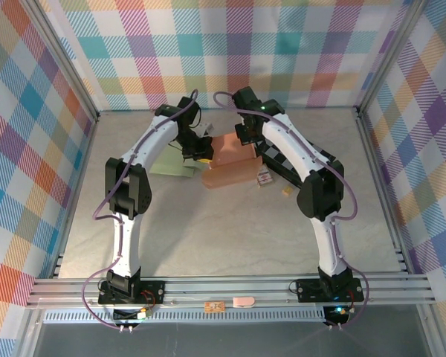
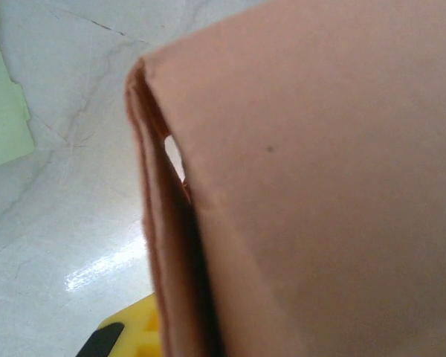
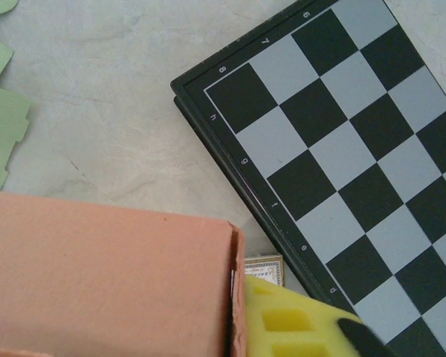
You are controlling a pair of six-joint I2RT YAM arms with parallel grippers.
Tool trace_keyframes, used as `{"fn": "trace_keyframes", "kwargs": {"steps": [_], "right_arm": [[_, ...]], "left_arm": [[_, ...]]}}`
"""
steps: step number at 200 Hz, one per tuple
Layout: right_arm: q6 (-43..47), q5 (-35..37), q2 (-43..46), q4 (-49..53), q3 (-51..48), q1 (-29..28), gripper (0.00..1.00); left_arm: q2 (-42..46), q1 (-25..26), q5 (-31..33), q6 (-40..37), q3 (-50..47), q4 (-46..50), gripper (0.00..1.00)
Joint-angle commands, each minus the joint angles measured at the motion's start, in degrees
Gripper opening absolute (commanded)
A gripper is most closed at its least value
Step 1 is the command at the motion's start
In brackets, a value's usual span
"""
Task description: Fold the paper box
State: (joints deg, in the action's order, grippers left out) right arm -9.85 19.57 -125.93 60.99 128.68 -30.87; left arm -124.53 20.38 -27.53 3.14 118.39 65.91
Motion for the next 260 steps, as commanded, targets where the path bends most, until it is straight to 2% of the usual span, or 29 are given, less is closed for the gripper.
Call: {"fn": "trace_keyframes", "kwargs": {"steps": [1, 29, 61, 82, 98, 140, 155, 211, 241, 260], "right_arm": [[-0.2, 2.5, -0.6, 0.8, 2.5, 0.3, 0.05], [-0.5, 8.7, -0.7, 1.9, 2.5, -0.7, 0.0], [-2.2, 16.0, -1.0, 3.6, 2.5, -1.7, 0.0], [-3.0, 17.1, -1.1, 4.4, 2.5, -1.8, 0.1], [-3.1, 17.1, -1.1, 4.4, 2.5, -1.8, 0.12], [-2.8, 18.7, -1.2, 5.1, 2.7, -1.9, 0.11], [-2.6, 19.9, -1.5, 5.4, 2.7, -2.1, 0.0], [-2.5, 25.0, -2.3, 6.2, 2.8, -3.2, 0.0], [-3.5, 21.4, -1.2, 6.6, 3.0, -3.1, 0.18], [-3.9, 13.9, 0.1, 6.8, 2.9, -2.6, 0.28]], "left_arm": [[3.2, 0.7, -1.3, -1.8, 0.4, 2.1, 0.0], [3.2, 1.1, -0.8, -1.2, 0.6, 1.9, 0.0], [2.6, 1.9, 0.5, 0.5, 1.5, 2.1, 0.0], [2.6, 2.3, 0.6, 1.4, 1.6, 1.7, 0.0], [2.7, 2.5, 1.0, 1.7, 1.6, 1.7, 0.0], [2.8, 2.8, 1.4, 2.2, 1.5, 1.8, 0.0], [2.7, 2.9, 1.6, 2.7, 1.6, 1.8, 0.0], [2.4, 3.2, 2.2, 4.7, 2.7, 2.0, 0.0], [2.4, 3.3, 2.9, 5.5, 2.7, 2.1, 0.0], [2.3, 3.3, 3.2, 6.0, 2.7, 2.1, 0.0]]}}
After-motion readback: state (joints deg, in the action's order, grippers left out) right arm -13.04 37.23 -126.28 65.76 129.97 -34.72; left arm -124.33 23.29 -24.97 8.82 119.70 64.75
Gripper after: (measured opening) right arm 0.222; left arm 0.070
